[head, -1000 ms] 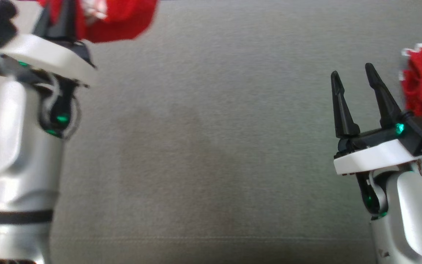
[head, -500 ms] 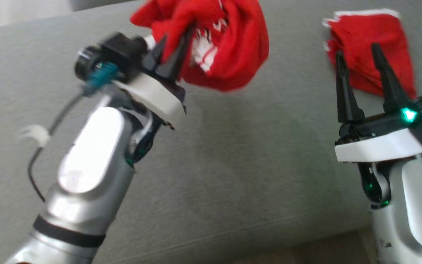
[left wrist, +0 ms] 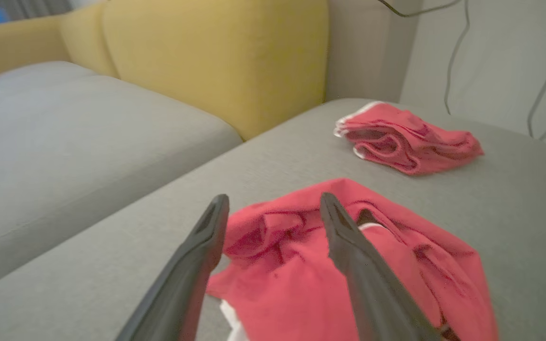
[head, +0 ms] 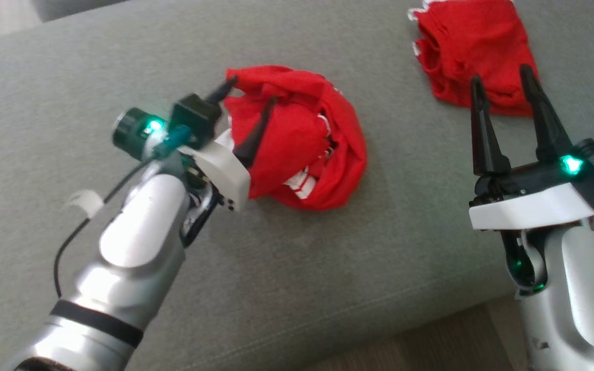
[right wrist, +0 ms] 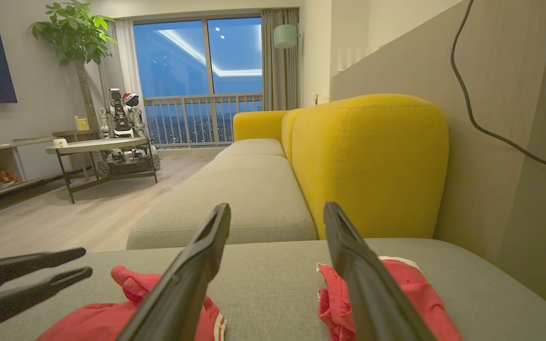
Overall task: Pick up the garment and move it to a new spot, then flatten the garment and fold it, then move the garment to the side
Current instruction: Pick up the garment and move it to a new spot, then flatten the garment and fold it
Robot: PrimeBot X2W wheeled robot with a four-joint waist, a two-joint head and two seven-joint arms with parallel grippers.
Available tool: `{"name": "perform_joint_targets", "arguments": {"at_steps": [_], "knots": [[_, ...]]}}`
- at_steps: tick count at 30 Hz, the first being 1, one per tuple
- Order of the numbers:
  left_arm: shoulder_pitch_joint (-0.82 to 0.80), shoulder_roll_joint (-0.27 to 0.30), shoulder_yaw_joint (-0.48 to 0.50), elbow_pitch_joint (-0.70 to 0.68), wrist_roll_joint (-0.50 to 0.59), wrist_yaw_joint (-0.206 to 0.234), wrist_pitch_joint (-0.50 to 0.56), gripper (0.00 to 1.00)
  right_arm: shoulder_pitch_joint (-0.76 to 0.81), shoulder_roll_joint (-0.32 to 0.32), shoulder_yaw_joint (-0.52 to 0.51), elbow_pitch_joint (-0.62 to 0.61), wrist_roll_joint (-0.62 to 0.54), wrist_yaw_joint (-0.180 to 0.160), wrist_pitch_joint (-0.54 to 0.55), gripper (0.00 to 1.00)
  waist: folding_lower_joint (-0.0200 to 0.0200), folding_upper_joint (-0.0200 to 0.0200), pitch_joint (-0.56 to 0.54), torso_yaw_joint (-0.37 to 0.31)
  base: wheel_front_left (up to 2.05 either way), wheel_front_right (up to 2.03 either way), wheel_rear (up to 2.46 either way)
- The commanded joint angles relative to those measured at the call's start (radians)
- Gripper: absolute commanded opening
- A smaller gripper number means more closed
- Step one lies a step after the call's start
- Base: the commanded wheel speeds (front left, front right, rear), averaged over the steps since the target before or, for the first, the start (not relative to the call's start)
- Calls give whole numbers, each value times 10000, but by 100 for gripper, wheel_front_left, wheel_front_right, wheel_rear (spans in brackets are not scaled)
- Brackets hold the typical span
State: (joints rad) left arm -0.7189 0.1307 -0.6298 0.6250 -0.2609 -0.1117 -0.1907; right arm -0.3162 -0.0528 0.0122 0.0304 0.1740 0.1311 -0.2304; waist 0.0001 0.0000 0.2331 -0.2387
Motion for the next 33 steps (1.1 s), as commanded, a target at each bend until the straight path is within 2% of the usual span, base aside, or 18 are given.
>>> {"name": "perform_joint_targets", "arguments": {"at_steps": [1,7,10,14,17,20,24,33], "knots": [[-523,245,535,-300,-109,160,-210,100,-67,26,233,-320,-75,-4,-66,100,-1,0,-225,296,0,0,0],[64,660,1583,-1229,-639,814,-625,100,134,26,278,-303,-248,-4,115,100,-1,0,-753,1192,0,0,0],[895,1027,1900,-2065,-743,976,-681,100,332,26,346,-191,-299,-4,187,100,-1,0,-1036,1612,0,0,0],[2467,1220,2352,-3440,-902,1332,-704,100,676,26,327,23,-399,-4,261,100,-1,0,-1311,2084,0,0,0],[3799,1149,2818,-4488,-766,1859,-707,100,973,26,387,180,-445,-4,315,100,-1,0,-1486,2324,0,0,0],[5151,833,3120,-5313,-577,2180,-708,100,1238,26,464,281,-513,-4,306,100,-1,0,-1592,2476,0,0,0],[6093,437,3377,-5732,-312,2200,-709,100,1437,26,393,368,-516,-4,305,100,-1,0,-1652,2681,0,0,0],[6094,-132,3703,-5733,151,1620,-710,100,1096,26,869,1050,-726,-4,926,100,-1,0,-1542,3148,0,0,0]]}}
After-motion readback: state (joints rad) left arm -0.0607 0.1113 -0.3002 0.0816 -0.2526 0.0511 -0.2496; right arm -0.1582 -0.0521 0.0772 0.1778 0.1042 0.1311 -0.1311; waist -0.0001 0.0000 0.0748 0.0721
